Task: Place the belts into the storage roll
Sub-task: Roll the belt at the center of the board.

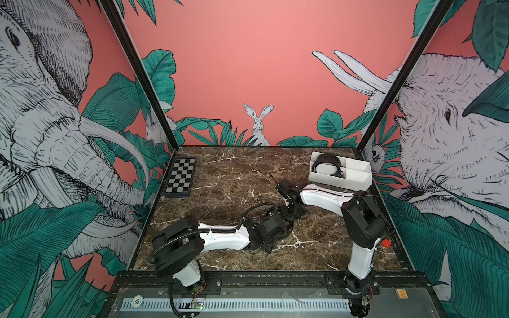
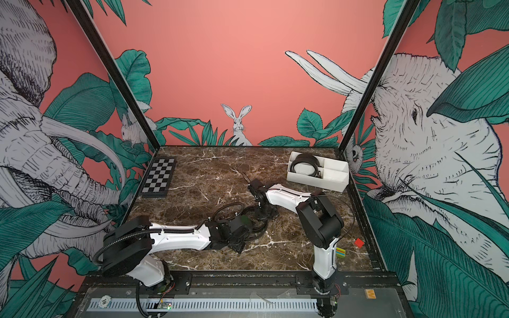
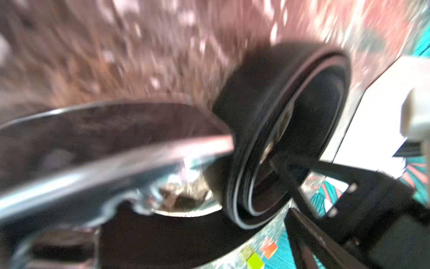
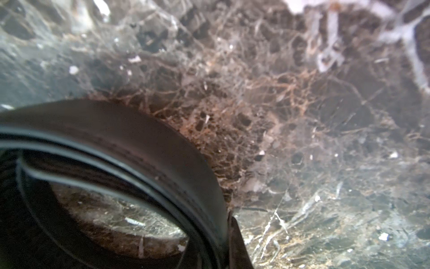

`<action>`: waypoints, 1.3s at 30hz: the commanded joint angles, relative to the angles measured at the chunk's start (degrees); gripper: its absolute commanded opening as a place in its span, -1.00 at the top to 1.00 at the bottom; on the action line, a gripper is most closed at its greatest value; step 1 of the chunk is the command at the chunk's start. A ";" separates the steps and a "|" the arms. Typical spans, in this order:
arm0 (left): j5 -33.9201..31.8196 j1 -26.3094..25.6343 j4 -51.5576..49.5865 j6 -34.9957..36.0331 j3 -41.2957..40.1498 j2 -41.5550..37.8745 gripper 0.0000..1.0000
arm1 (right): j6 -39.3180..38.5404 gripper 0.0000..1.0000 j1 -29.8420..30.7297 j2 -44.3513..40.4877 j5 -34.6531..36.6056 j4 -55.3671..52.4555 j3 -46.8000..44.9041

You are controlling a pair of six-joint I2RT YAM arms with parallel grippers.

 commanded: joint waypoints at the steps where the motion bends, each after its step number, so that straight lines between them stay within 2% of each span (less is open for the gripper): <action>1: -2.11 1.63 -3.73 -7.02 -0.97 -0.67 -0.97 | -0.47 1.00 1.02 1.63 -2.72 -5.22 -3.38; 6: -0.09 3.56 -5.26 -2.93 1.98 2.73 -0.89 | -0.57 1.00 0.97 1.92 -3.03 -4.88 -3.56; 11: 1.60 5.40 -8.25 2.90 4.92 4.94 -0.67 | -0.43 1.00 1.00 1.60 -3.37 -4.67 -3.83; 15: 3.09 6.82 -12.17 8.03 6.63 6.16 -0.40 | -0.57 1.00 1.06 1.49 -4.13 -4.52 -4.00; 20: 2.57 8.47 -16.60 15.84 7.45 6.13 -0.26 | -0.21 1.00 1.06 0.60 -5.12 -3.97 -5.08; 22: 3.59 9.43 -13.06 19.85 6.76 7.00 -0.18 | 0.09 1.00 1.16 0.28 -6.19 -3.26 -5.65; 23: 3.68 9.50 -13.00 21.16 7.11 7.29 -0.19 | 0.37 1.00 1.32 0.13 -6.54 -3.04 -5.89; 25: 3.84 9.83 -14.13 27.28 9.85 8.08 -0.35 | 0.80 1.00 1.61 -0.33 -6.89 -2.88 -6.19; 27: 5.63 10.30 -15.73 32.57 12.56 8.84 -0.70 | 1.33 1.00 1.72 -1.09 -6.74 -2.69 -6.70; 29: 6.00 10.73 -20.01 36.33 14.37 8.17 -0.94 | 1.38 1.00 1.78 -1.66 -5.56 -3.08 -6.57; 32: 1.60 11.27 -23.18 38.89 12.08 3.70 -0.97 | 0.88 1.00 1.76 -1.25 -4.44 -3.98 -5.73; 35: 0.85 13.72 -22.45 40.32 9.07 -1.03 -0.98 | 0.75 1.00 1.76 -0.72 -3.75 -4.20 -5.59; 39: 1.54 14.07 -25.12 47.73 12.57 -3.19 -0.97 | 0.83 1.00 1.75 -0.06 -3.82 -3.72 -5.18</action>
